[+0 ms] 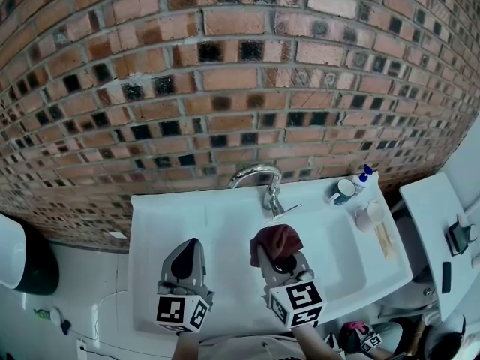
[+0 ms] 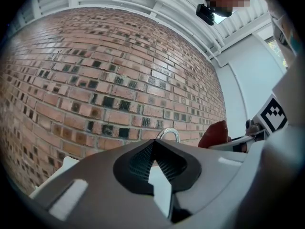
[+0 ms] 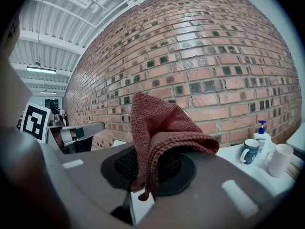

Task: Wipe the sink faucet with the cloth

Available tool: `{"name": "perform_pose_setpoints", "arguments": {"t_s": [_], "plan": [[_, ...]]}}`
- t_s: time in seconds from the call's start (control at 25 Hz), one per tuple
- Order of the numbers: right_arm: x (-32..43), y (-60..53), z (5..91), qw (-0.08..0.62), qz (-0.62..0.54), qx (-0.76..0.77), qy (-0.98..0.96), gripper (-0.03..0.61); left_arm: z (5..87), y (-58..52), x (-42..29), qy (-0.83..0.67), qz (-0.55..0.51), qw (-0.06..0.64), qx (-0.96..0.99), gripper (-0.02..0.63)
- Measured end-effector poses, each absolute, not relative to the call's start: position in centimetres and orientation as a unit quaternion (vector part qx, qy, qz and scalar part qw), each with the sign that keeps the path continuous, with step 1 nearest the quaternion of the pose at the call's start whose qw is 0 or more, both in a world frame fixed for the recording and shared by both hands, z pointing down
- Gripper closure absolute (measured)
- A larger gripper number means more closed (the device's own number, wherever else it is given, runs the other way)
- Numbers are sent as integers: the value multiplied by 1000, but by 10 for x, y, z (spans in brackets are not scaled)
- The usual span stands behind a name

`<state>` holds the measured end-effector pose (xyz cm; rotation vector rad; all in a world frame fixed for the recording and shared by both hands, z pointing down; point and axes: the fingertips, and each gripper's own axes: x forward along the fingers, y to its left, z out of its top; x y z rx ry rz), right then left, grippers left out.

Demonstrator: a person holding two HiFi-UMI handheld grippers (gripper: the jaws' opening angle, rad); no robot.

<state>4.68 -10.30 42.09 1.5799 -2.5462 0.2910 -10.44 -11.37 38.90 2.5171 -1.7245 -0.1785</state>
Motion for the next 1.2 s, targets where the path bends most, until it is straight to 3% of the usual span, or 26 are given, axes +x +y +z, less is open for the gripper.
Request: {"name": "perform_pose_setpoints", "arguments": {"t_s": [1.2], "plan": [[49,-100,439,74,120,525,-839,528,405,-117,-106,-562,-50,57,824,609]]}}
